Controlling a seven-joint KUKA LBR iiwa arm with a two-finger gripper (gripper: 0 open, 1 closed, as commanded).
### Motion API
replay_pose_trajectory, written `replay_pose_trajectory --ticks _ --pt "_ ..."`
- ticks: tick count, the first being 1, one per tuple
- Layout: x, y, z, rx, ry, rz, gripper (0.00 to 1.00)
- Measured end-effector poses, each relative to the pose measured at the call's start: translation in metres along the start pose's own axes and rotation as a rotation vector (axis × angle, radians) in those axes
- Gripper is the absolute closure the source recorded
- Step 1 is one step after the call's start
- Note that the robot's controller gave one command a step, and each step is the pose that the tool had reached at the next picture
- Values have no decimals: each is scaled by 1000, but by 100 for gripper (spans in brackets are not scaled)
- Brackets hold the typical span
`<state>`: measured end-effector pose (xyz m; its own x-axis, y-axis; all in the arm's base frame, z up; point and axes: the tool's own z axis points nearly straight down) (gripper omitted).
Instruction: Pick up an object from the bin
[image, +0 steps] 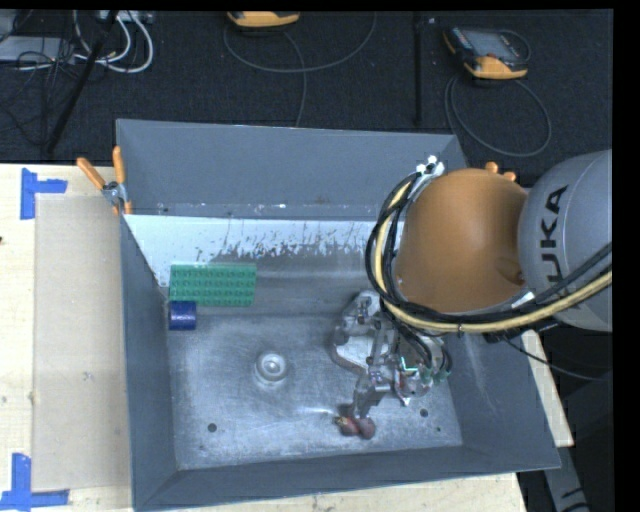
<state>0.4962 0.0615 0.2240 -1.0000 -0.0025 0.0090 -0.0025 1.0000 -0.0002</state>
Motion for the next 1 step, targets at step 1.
replay_pose_trajectory --ticks 1 --pt "-58 -63 88 1 -4 112 0"
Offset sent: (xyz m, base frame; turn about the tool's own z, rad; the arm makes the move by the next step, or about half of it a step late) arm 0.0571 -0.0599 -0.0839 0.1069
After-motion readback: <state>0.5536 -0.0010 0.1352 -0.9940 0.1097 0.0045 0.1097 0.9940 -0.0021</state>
